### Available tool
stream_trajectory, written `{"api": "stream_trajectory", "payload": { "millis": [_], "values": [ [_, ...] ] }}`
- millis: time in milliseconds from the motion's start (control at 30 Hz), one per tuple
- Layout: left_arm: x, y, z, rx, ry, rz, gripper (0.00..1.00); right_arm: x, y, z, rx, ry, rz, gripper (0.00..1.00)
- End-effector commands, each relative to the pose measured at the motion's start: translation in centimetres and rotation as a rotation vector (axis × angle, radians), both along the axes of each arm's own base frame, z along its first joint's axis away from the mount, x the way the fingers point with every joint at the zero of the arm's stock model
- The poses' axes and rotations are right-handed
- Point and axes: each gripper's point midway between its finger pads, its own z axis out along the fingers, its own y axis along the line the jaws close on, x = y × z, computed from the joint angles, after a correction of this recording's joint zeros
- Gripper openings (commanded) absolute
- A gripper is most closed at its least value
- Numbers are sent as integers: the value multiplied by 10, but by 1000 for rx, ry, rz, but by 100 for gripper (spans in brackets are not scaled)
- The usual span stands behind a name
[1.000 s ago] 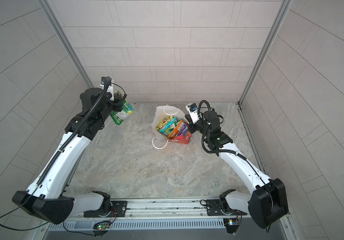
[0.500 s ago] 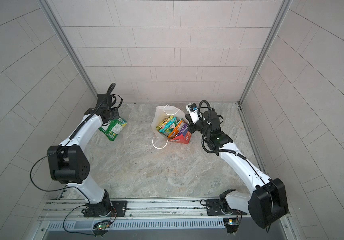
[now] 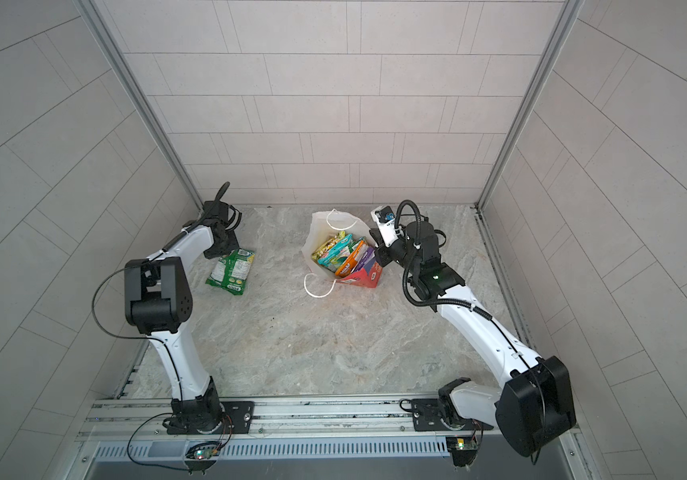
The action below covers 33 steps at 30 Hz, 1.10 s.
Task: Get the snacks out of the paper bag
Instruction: 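Carry the green packet away from the bag and lower it to the floor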
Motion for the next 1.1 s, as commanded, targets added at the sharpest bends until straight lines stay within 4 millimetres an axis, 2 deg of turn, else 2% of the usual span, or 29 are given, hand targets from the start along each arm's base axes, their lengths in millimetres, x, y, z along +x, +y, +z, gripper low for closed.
{"api": "stream_trajectory", "payload": {
  "millis": [0,267,467,567,633,700,767,867,933,1067],
  "values": [
    [9,10,6,-13,-17,44,0,-1,5,30,33,-98,18,0],
    [22,34,-7,44,8,72,0,-2,4,32,32,-103,16,0],
    [30,54,-17,31,17,105,6,-2,4,31,33,-102,16,0],
    [31,60,-21,4,14,125,15,-2,4,32,33,-103,20,0],
    [34,61,-17,-19,-4,123,33,-3,4,32,34,-102,20,0],
    [39,54,-6,-56,-27,87,48,-3,4,35,35,-107,20,0],
    [39,47,11,-69,-49,63,54,-4,4,36,36,-107,20,0],
    [29,34,37,-45,-80,32,55,-3,4,35,33,-107,19,0],
    [18,22,45,-61,-100,15,54,-4,4,35,33,-105,19,0],
    [-10,5,29,-144,-182,36,46,-4,4,36,40,-107,22,0]
  ]
}}
